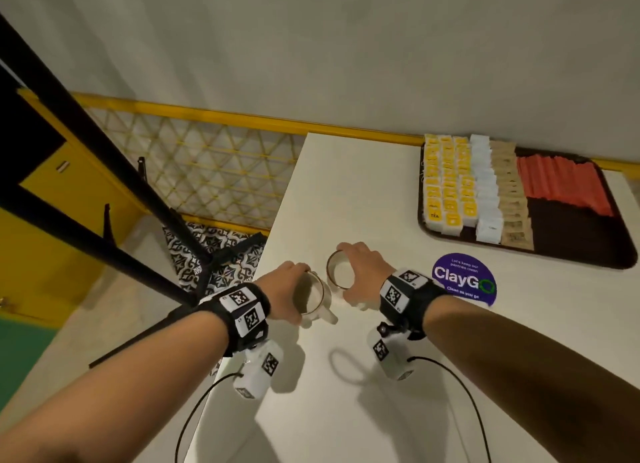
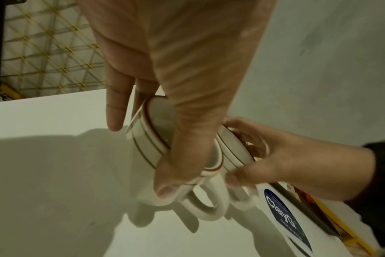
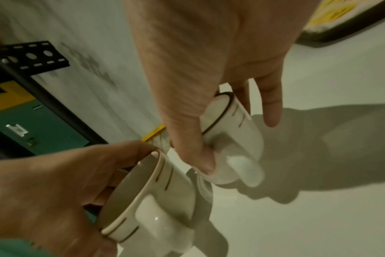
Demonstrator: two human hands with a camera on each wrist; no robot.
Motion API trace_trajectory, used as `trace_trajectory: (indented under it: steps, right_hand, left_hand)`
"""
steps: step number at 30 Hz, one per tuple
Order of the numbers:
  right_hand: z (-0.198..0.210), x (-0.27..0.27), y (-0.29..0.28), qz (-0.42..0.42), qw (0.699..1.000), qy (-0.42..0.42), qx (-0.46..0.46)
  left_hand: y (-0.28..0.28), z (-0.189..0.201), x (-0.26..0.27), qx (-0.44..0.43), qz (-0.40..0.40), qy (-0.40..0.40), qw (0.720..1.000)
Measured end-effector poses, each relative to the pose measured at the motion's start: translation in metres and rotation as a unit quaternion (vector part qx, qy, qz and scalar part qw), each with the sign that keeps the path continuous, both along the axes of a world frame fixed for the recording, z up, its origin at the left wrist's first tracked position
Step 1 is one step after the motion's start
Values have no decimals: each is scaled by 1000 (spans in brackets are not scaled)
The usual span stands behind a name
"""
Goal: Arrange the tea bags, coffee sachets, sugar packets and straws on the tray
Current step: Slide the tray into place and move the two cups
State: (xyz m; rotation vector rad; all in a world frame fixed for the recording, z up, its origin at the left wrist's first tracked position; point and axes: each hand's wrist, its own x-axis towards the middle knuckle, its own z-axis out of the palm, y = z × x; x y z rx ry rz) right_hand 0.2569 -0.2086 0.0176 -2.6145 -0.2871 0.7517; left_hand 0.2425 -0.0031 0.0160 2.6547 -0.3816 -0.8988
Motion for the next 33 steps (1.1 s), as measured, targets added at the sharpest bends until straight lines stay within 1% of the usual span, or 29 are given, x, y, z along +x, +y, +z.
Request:
trace_trajectory:
  steps: [3, 6, 9, 11, 13, 14, 15, 17, 18, 19, 21, 22, 23, 24, 26, 28, 30, 31, 33]
  right_hand:
    - [3, 1, -36, -49, 998, 18, -35]
    - [5, -1, -75, -111, 992, 17, -53]
    - [0, -2, -103, -167, 985, 15, -39]
    - [-6, -3, -113, -189, 982, 3, -30]
    - [-11, -7, -117, -197, 980, -9, -16]
    - [-14, -10, -118, -208, 978, -20, -1]
    - [-18, -14, -119, -228, 973, -34, 21]
    - [-29, -24, -121, -291, 951, -66, 81]
    - [-35, -29, -122, -328, 934, -87, 112]
    - [-41, -35, -122, -365, 914, -104, 142]
    - [-46, -45, -122, -431, 875, -122, 183]
    - [-48, -49, -122, -450, 864, -119, 193]
    - [-49, -54, -122, -457, 858, -122, 202]
    - [-52, -58, -123, -452, 858, -128, 206]
    - [-58, -65, -126, -434, 861, -139, 225]
    - [-64, -68, -132, -408, 868, -133, 250]
    - [-61, -69, -134, -382, 882, -95, 261]
    - [-60, -70, -135, -371, 886, -81, 266]
    - [-59, -70, -137, -368, 884, -68, 280]
  left_hand:
    - [-12, -3, 16, -14, -5, -8, 1000]
    - [-36, -5, 34, -28, 17, -14, 999]
    - [-64, -7, 50, -47, 56, -15, 997]
    - [-81, -7, 57, -64, 94, -19, 993]
    - [-96, -8, 57, -61, 143, -50, 987]
    - [-104, -6, 53, -68, 169, -81, 980]
    - [-111, -5, 48, -98, 200, -123, 967]
    - [-126, 1, 34, -199, 246, -217, 923]
    - [-133, 2, 26, -244, 250, -239, 906]
    - [-140, 2, 18, -269, 245, -219, 905]
    - [-153, -4, 0, -270, 228, -116, 928]
    - [-157, -11, -5, -263, 232, -69, 934]
    - [-161, -19, -8, -262, 249, -32, 932]
    - [-163, -24, -10, -267, 270, -5, 925]
    - [-167, -31, -8, -294, 304, 33, 905]
    - [-170, -34, -2, -356, 330, 93, 869]
    - [-173, -36, 4, -423, 363, 172, 813]
    - [-175, -39, 7, -448, 377, 198, 786]
    - [-176, -46, 15, -493, 406, 234, 733]
